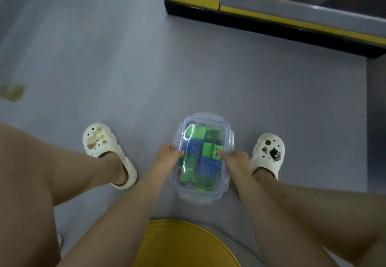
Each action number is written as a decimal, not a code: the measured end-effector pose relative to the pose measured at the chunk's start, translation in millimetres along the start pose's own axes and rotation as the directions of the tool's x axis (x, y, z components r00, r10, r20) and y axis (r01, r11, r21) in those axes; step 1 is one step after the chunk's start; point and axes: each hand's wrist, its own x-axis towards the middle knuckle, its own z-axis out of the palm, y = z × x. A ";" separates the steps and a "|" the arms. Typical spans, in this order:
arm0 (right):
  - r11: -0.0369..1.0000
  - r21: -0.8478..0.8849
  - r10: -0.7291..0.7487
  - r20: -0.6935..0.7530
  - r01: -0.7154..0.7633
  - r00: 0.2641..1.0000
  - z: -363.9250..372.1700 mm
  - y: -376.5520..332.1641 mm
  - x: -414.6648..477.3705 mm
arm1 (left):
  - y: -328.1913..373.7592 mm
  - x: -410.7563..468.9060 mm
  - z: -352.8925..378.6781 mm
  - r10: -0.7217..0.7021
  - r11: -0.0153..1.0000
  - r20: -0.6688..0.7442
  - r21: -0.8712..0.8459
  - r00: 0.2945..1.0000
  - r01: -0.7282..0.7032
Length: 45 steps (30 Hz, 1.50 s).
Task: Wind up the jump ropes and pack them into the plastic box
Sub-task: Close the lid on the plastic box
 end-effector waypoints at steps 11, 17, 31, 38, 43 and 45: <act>0.987 0.072 0.141 0.048 -0.144 0.989 11.7 -8.9 23.5 | 3.9 26.7 10.5 -0.136 0.985 0.031 0.108 0.990 0.132; 0.993 0.111 -0.022 -0.045 0.027 0.999 -2.5 -53.3 53.8 | 44.4 48.2 13.3 0.058 0.998 -0.062 -0.006 0.996 -0.059; 0.993 0.031 -0.103 -0.168 0.110 0.980 6.7 -53.2 74.6 | 58.7 65.5 21.5 0.216 0.967 -0.145 0.170 0.966 -0.191; 0.996 0.041 -0.070 -0.174 0.078 0.982 9.2 -56.5 76.6 | 62.9 69.9 20.8 0.168 0.984 -0.159 0.085 0.973 -0.156; 0.924 -0.299 -0.327 -0.301 0.237 0.896 21.0 -57.8 47.9 | 64.6 70.9 19.2 0.172 0.980 -0.140 0.127 0.975 -0.154; 0.861 -0.424 -0.407 -0.245 0.280 0.880 30.2 -55.2 37.5 | 65.8 69.6 19.0 0.178 0.977 -0.134 0.144 0.975 -0.159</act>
